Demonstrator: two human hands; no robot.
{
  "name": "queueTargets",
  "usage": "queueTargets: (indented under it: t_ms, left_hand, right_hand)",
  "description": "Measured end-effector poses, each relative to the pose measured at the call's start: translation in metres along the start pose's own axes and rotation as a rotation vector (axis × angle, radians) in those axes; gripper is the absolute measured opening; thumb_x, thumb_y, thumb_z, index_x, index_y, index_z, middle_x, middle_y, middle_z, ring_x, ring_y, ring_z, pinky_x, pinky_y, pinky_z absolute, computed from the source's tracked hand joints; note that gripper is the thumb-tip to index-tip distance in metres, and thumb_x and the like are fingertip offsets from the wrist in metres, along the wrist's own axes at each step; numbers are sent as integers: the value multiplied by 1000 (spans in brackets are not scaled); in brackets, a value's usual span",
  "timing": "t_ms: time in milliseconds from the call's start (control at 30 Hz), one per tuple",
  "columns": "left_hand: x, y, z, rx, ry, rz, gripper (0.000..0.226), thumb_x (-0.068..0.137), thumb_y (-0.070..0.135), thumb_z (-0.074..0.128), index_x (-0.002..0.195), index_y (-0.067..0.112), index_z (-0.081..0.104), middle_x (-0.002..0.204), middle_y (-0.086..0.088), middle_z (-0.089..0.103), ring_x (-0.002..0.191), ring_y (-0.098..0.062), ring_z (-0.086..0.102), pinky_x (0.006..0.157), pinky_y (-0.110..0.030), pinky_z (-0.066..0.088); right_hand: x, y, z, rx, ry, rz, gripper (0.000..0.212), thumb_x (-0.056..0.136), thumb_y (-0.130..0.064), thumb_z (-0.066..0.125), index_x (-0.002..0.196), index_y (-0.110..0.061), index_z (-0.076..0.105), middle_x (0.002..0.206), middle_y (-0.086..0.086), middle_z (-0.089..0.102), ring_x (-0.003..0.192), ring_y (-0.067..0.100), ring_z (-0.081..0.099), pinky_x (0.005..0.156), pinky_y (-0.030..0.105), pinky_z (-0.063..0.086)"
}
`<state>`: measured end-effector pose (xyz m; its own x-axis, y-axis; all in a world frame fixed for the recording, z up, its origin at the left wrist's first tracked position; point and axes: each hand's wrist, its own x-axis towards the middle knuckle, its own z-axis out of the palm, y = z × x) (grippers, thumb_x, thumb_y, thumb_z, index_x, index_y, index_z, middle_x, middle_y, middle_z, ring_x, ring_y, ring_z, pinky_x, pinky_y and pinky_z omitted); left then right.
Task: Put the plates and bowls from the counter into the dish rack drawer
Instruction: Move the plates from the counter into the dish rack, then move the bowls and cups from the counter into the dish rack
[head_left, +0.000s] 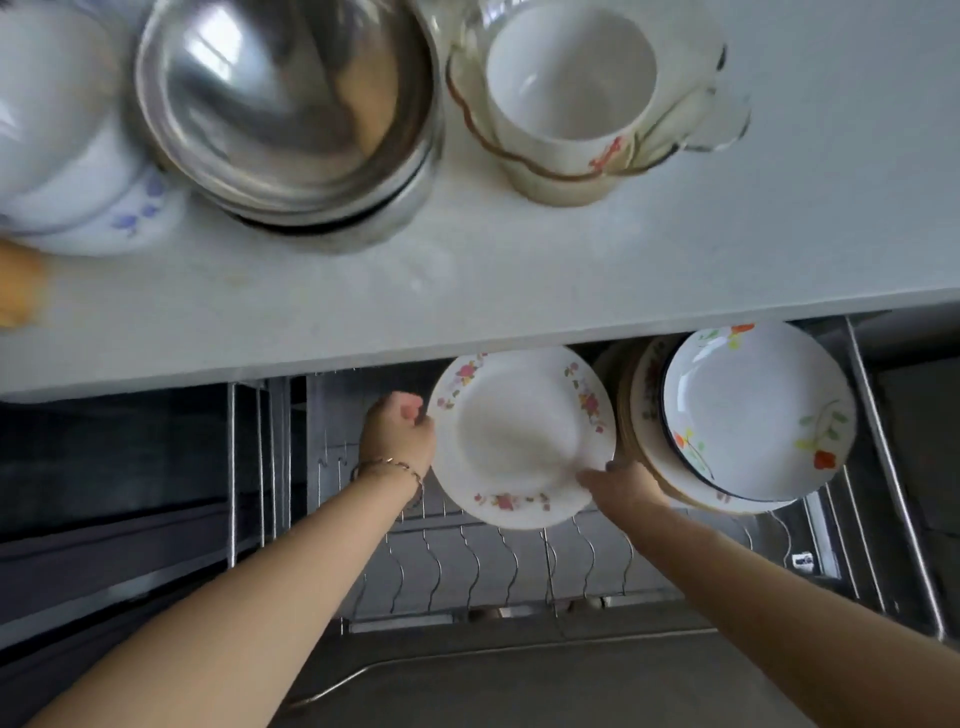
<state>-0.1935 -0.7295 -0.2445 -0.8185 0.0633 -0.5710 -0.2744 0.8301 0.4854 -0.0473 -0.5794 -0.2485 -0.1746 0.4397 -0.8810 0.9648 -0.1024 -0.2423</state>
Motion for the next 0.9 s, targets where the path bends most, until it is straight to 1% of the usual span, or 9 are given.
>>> queueTargets:
  t_ms: [100, 200, 333, 433, 567, 667, 733, 833, 900]
  left_hand:
    - [-29, 34, -32, 26, -161, 159, 14, 85, 10, 55, 93, 18, 64, 96, -2, 69, 90, -17, 63, 66, -17, 42]
    - [-49, 70, -61, -25, -256, 254, 13, 84, 10, 56, 85, 23, 60, 75, 8, 64, 73, -10, 62, 58, -13, 43]
    - [-63, 101, -90, -187, -268, 206, 15, 84, 2, 50, 86, 15, 57, 66, 2, 60, 59, -2, 57, 43, -9, 44]
    - [-72, 109, -100, -255, -268, 123, 21, 84, -1, 46, 78, 16, 55, 64, -2, 59, 56, 1, 57, 36, -6, 40]
    - [-84, 107, -102, -269, -305, 54, 13, 85, 5, 53, 81, 17, 54, 66, 1, 60, 58, -7, 56, 42, -11, 43]
    - [-93, 105, -100, -306, -320, 7, 9, 85, 10, 57, 92, 15, 54, 72, 0, 62, 59, -9, 58, 49, -17, 45]
    - [-100, 108, -99, -383, -349, -14, 22, 85, 9, 56, 106, 16, 51, 83, -6, 64, 62, -12, 60, 58, -23, 45]
    - [-111, 115, -98, -591, -413, -14, 38, 87, 13, 57, 117, 29, 41, 99, -11, 63, 69, -18, 64, 67, -29, 51]
    - [-122, 117, -96, -732, -486, -29, 41, 88, 17, 58, 117, 36, 37, 99, -10, 62, 72, -24, 68, 69, -35, 55]
  right_hand:
    - [-35, -32, -29, -89, -81, -162, 20, 84, -15, 55, 88, 3, 64, 78, 21, 59, 67, 21, 52, 62, 24, 39]
    - [-77, -79, -66, 258, -84, -293, 20, 87, -24, 58, 86, -5, 63, 66, 7, 62, 51, 18, 56, 52, 23, 44]
    - [-110, -141, -112, 660, -146, -238, 38, 83, -49, 57, 94, -14, 47, 79, 15, 65, 60, 25, 66, 44, 24, 52]
    - [-115, -169, -125, 877, -183, -223, 41, 85, -36, 62, 112, -12, 42, 88, 23, 62, 70, 29, 66, 47, 30, 55]
    - [-103, -179, -116, 1005, -264, -316, 44, 92, -6, 51, 134, -9, 39, 120, 34, 53, 94, 38, 64, 57, 35, 60]
    - [-99, -172, -114, 1128, -292, -400, 43, 89, 7, 43, 131, -5, 42, 104, 29, 59, 77, 35, 64, 55, 34, 61]
    - [-101, -157, -118, 1143, -254, -382, 38, 87, 10, 43, 120, -9, 47, 88, 23, 60, 70, 34, 66, 51, 34, 60]
    - [-115, -115, -130, 1072, -218, -337, 30, 87, 10, 42, 104, -14, 50, 79, 18, 59, 52, 26, 68, 45, 29, 57]
    - [-132, -82, -139, 969, -230, -330, 36, 87, 11, 42, 107, -18, 49, 77, 15, 59, 49, 22, 66, 47, 29, 59]
